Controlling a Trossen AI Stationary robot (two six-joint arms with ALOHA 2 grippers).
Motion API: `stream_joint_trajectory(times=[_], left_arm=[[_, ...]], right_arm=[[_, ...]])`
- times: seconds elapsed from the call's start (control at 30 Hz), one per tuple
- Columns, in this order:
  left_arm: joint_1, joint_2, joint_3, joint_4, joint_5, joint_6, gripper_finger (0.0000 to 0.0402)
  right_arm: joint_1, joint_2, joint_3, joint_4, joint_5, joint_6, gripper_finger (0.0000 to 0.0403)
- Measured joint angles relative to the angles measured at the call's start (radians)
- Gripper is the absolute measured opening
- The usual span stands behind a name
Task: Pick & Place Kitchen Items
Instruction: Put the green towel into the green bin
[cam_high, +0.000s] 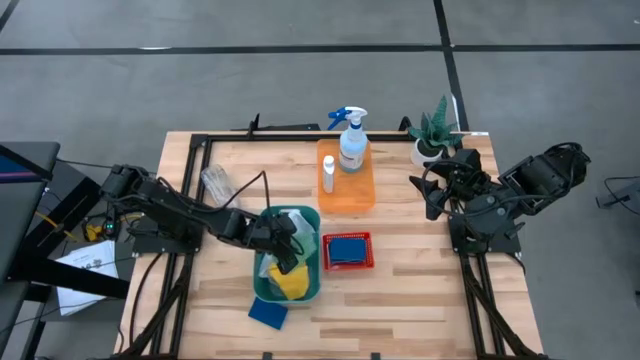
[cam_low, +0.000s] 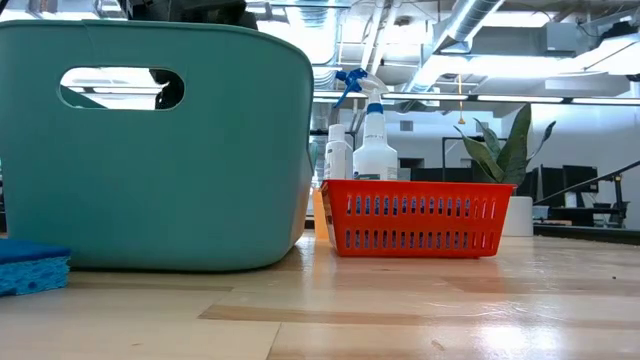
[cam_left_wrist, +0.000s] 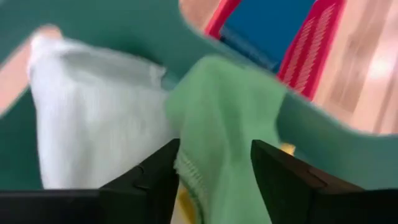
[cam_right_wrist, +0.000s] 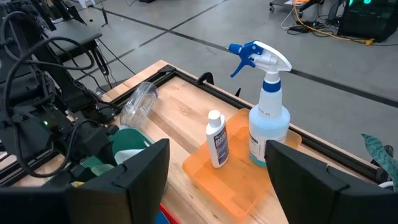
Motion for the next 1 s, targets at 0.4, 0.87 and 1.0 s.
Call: stream_joint_trajectory(times=[0.4,0.87,1.0], left_arm=[[-0.001,-0.094,0.0,0.034,-0.034,0.041,0.0232],[0.001,-0.025,0.001,0.209,0.05,0.192,0.0014],[0.001,0.044,0.0,0.2,0.069,0.188,0.0009]], right_arm=[[0.0,0.0,0.0,-0.003,0.0,0.0,0.0255],[0.0,0.002,0.0,-0.006,-0.002,0.0,0.0255],[0.0,0.002,0.0,-0.006,-0.002,0.0,0.0255]])
